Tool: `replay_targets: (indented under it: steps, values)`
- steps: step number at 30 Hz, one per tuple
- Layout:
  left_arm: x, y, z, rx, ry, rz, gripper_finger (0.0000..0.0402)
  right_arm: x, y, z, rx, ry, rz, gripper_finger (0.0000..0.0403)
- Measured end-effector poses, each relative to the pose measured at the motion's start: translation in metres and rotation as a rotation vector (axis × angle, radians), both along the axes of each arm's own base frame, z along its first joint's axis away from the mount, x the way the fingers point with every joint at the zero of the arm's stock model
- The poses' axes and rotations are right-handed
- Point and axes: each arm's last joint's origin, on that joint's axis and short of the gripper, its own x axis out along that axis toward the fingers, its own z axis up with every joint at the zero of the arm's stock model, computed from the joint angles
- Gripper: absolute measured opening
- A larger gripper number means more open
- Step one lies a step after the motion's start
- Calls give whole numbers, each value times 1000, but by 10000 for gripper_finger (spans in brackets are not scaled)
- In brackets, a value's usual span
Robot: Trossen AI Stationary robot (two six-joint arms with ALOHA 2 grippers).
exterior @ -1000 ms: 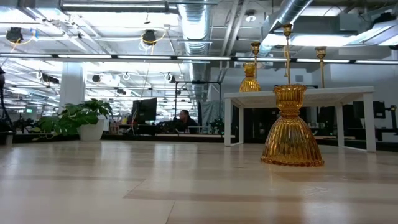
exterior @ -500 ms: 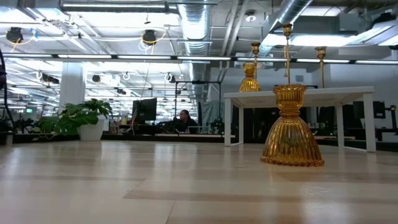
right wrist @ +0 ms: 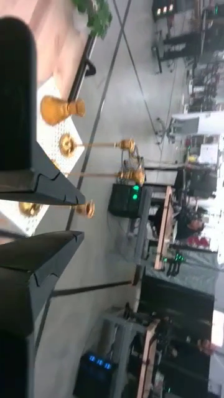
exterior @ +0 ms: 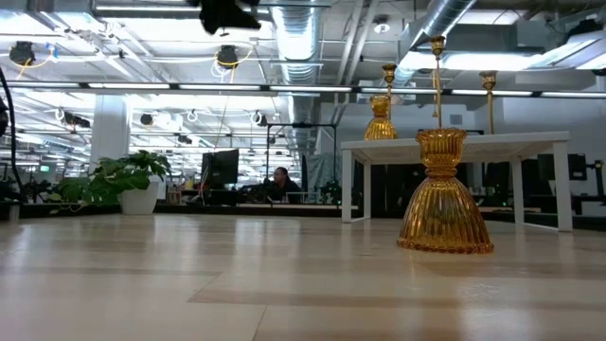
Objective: Pick & Place candle stick holders
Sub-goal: Put the top yellow candle holder on the shelf aligned with the other yellow candle holder
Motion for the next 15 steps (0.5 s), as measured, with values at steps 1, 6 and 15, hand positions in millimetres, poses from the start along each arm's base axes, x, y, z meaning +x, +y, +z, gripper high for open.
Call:
replay_targets:
  steps: [1,6,15]
  values:
    - [1,-2,-7,-17,20,-18,271,4,0,-1,0,-2,12,69]
    - [6,-12,-42,-76,116,-99,300,17,2,-2,-9,-9,42,69]
    - [41,-32,-92,-83,140,-160,335,18,4,-2,-18,2,97,69]
